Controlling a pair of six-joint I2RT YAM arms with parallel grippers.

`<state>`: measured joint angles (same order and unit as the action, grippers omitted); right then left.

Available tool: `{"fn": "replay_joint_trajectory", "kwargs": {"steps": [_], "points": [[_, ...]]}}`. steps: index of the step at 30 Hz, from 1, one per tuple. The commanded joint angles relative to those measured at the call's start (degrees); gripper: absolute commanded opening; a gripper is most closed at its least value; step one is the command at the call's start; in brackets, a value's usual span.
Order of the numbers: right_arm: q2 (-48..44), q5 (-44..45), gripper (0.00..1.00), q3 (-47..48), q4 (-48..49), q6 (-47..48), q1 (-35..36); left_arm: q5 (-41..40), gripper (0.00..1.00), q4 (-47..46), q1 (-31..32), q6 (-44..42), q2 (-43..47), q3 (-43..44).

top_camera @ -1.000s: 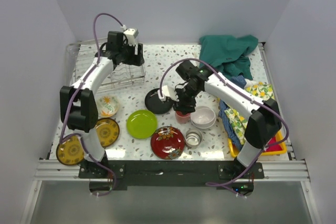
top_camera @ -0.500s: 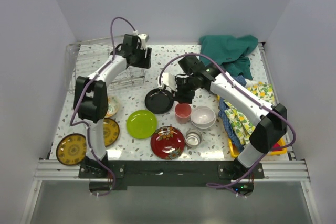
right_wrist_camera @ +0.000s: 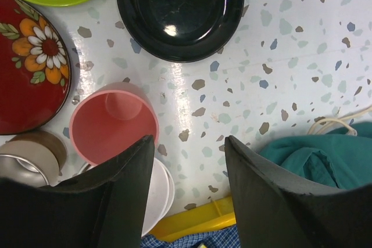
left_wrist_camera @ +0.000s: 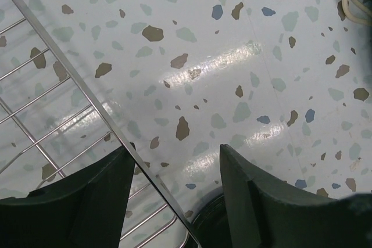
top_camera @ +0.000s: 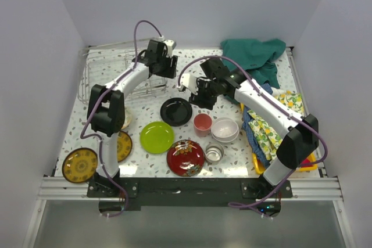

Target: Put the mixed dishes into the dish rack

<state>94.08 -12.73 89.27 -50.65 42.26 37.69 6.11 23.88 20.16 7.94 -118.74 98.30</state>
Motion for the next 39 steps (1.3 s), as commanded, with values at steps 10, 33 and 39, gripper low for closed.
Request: {"fn": "replay_joint_trajectory", "kwargs": {"steps": [10, 33, 39], "points": [[-1.7, 1.8, 0.55, 1.0, 3.5, -4.9, -1.8, 0.7, 0.86, 5.9, 2.6, -3.1, 3.5, 5.1], [28.6, -8.4, 0.0, 20.9, -0.4, -1.0, 6.5, -1.2, 0.13, 7.7, -28.0, -9.9, 37.5, -18.8], [27.3, -12.7, 0.0, 15.0, -0.4, 2.0, 11.2, -2.7, 0.0, 7.9, -29.3, -8.4, 40.4, -20.0]]}}
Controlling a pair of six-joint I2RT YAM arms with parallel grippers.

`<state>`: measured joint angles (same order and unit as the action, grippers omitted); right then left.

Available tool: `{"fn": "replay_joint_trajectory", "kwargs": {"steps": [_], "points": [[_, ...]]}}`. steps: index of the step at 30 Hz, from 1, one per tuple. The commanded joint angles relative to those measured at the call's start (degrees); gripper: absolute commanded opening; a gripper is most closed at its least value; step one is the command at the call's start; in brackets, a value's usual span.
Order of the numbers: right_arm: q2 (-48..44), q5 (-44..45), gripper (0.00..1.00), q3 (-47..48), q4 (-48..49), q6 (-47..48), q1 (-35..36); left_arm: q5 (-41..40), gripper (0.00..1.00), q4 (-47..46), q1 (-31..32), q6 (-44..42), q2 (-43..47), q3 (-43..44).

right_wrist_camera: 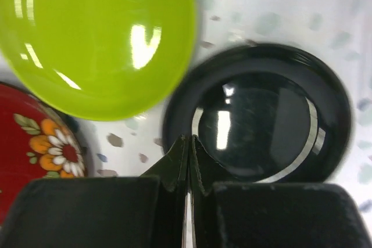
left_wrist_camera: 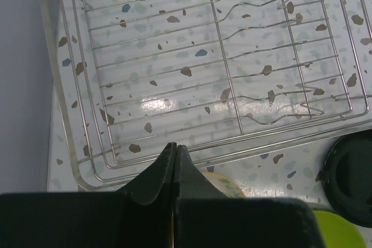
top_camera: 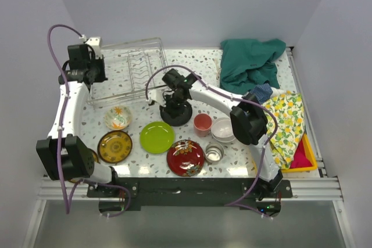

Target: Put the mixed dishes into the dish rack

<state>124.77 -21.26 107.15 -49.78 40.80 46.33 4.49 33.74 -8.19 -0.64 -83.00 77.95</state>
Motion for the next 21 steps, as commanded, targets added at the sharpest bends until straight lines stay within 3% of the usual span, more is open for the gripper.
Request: {"fn": "replay_joint_trajectory", "kwargs": {"steps": [1, 7, 21], "points": [[-3.5, -4.7, 0.0, -3.5, -0.8, 3.5, 3.1, -1.1, 0.0, -1.7, -1.0, 0.2, 5.0, 0.3], [-1.7, -5.3, 0.0, -7.5, 4.2, 1.8, 7.5, -0.2, 0.0, -0.4, -1.1, 2.7, 8.9, 0.9], [8.2, -4.2, 0.0, -1.7, 9.3, -3.0, 16.0, 2.0, 0.0, 1.6, -1.2, 3.2, 13.8, 1.9]]}}
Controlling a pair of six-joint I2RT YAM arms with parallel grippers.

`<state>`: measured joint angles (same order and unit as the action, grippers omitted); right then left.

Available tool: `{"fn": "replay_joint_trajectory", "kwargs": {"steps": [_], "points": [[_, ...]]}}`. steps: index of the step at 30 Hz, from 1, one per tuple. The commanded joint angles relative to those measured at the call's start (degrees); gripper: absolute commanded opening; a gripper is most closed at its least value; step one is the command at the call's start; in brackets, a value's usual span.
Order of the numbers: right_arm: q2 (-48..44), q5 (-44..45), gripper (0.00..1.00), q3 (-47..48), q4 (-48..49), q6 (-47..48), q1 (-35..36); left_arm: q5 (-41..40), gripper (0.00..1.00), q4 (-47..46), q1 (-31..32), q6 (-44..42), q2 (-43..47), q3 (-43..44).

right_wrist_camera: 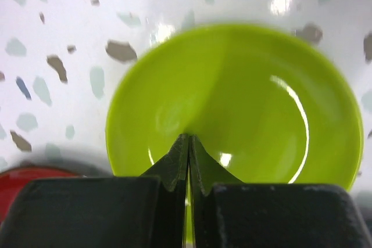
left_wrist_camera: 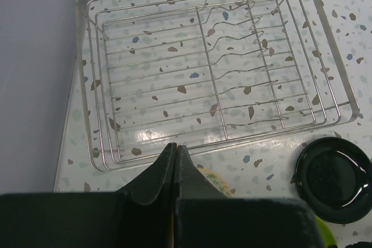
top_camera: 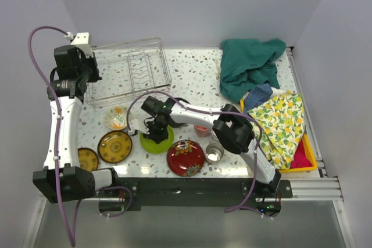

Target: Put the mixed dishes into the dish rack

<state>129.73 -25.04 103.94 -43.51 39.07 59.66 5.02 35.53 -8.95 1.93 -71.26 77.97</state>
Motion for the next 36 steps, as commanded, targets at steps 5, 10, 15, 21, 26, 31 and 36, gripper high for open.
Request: {"fn": "replay_joint_trajectory", "kwargs": {"steps": [5, 10, 15, 21, 26, 31, 36], "points": [[6.0, -1.1, 0.0, 4.2, 4.4, -1.9, 6.8, 3.2, 0.0, -0.8, -0.5, 0.4, 2.9, 1.7], [6.7, -2.3, 0.0, 5.7, 7.3, -3.8, 9.2, 4.0, 0.0, -1.6, -0.5, 0.7, 3.0, 1.1], [4.2, -0.6, 0.0, 6.2, 6.9, -5.1, 9.6, 5.1, 0.0, -2.7, -0.5, 1.9, 3.2, 0.4], [-3.2, 3.5, 0.0, 8.4, 1.3, -3.0, 6.9, 7.8, 0.0, -4.1, -0.5, 3.9, 2.7, 0.8], [-6.2, 7.5, 0.0, 6.2, 0.4, -1.8, 1.9, 7.7, 0.0, -5.3, -0.5, 4.3, 2.4, -1.8], [-4.9, 12.3, 0.0, 6.3, 0.1, -2.6, -5.3, 7.5, 0.0, -7.4, -0.5, 4.7, 1.1, -4.5], [-2.6, 14.5, 0.0, 7.5, -0.4, -1.3, -9.8, 6.8, 0.0, -7.8, -0.5, 3.4, -1.0, -5.7]]}}
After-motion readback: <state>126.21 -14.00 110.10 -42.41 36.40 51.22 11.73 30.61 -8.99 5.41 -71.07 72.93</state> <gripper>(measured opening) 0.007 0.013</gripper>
